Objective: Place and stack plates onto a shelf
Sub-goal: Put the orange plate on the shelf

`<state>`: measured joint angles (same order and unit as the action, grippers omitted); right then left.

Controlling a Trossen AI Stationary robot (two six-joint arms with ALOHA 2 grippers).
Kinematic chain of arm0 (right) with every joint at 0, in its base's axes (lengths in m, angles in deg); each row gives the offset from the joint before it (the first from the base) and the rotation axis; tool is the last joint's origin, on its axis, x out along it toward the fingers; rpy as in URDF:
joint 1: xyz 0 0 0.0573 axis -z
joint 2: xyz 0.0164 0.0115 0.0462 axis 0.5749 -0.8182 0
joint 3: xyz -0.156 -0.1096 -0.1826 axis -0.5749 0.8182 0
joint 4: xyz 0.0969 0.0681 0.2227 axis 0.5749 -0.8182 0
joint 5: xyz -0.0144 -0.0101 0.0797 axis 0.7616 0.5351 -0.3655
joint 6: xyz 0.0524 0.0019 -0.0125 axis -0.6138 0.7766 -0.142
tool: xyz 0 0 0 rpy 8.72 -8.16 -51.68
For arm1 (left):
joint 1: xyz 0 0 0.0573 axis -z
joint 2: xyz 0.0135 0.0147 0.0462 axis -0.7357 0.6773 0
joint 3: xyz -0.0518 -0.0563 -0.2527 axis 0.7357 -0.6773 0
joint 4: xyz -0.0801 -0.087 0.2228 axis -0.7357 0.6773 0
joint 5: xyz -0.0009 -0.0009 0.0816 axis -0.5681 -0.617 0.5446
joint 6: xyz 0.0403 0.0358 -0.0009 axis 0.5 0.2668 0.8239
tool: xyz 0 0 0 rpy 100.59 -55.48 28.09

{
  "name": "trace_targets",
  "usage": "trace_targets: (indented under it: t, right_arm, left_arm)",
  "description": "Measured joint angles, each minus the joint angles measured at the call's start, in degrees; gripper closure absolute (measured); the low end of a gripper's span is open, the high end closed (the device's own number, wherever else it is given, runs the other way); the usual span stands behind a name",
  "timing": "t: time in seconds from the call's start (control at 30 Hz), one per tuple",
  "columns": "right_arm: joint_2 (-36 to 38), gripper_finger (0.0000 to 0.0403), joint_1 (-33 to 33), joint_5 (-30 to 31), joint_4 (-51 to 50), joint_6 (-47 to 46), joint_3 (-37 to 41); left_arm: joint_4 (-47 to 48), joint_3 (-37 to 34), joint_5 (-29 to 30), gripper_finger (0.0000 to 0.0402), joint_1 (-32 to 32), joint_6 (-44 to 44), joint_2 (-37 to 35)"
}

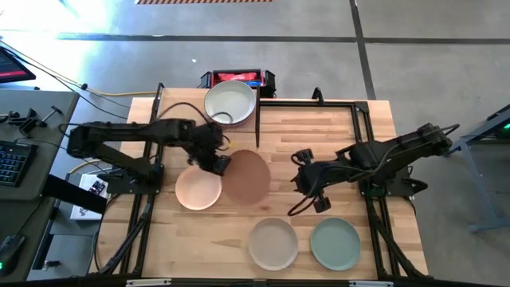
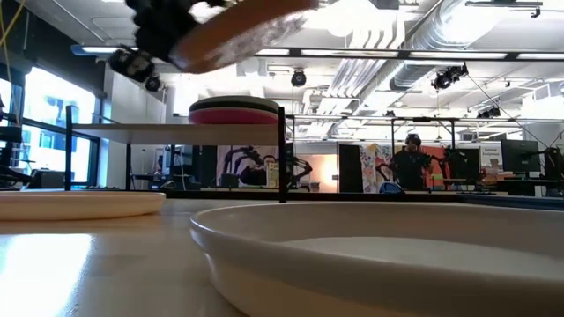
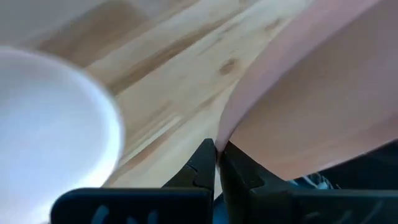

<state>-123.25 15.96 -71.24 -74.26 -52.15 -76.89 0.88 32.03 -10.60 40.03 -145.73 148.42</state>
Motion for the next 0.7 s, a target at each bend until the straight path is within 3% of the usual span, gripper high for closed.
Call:
trace_targets:
  t: [0.33,0.7]
  right_arm:
    - [1.0,0.0293,0.5,1.2,-0.1,0.3,0.0]
    - [0.8,0.0293,4.9,2.6,2.5,1.3,0.0]
  left_arm:
    - [12.0,0.0,-0.1,0.0401,-9.4,-2.5,-11.9]
    - [15.6,0.0,1.2,0.0401,-20.7,-1.2,-22.2]
